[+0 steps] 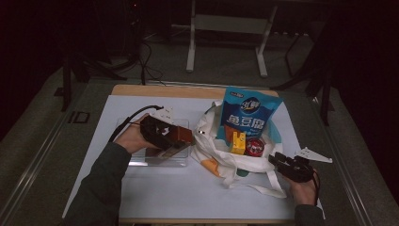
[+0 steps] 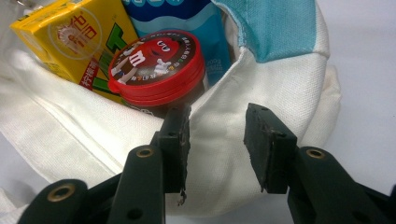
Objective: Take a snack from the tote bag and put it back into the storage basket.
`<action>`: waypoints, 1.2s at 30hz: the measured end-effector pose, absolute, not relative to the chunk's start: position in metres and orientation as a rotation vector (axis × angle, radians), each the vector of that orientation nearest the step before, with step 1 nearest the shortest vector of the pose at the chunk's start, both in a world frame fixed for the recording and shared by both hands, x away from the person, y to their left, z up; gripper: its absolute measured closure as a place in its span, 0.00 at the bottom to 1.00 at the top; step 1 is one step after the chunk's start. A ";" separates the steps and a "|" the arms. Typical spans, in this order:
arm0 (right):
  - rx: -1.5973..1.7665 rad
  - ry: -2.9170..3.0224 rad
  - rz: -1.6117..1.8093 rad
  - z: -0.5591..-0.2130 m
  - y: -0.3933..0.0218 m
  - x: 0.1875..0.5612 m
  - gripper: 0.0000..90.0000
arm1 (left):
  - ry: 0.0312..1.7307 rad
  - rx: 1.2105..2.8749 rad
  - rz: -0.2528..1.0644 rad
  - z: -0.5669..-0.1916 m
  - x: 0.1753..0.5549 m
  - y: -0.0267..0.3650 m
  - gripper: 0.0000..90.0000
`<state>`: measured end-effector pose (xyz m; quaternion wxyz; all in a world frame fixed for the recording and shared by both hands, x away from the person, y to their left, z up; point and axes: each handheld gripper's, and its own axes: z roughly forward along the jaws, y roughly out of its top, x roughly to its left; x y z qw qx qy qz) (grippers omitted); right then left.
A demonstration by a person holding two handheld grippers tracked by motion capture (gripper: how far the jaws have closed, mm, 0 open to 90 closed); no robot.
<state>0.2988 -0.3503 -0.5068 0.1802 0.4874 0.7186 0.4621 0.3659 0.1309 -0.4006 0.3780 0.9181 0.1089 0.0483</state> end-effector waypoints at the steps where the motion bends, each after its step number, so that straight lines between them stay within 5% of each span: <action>1: 1.376 2.030 1.306 -0.507 -0.350 0.299 0.67 | 0.274 2.357 0.133 -0.399 0.365 0.133 0.46; 36: 1.384 2.029 1.299 -0.508 -0.349 0.299 0.67 | 0.312 2.576 0.244 -0.390 0.362 0.163 0.47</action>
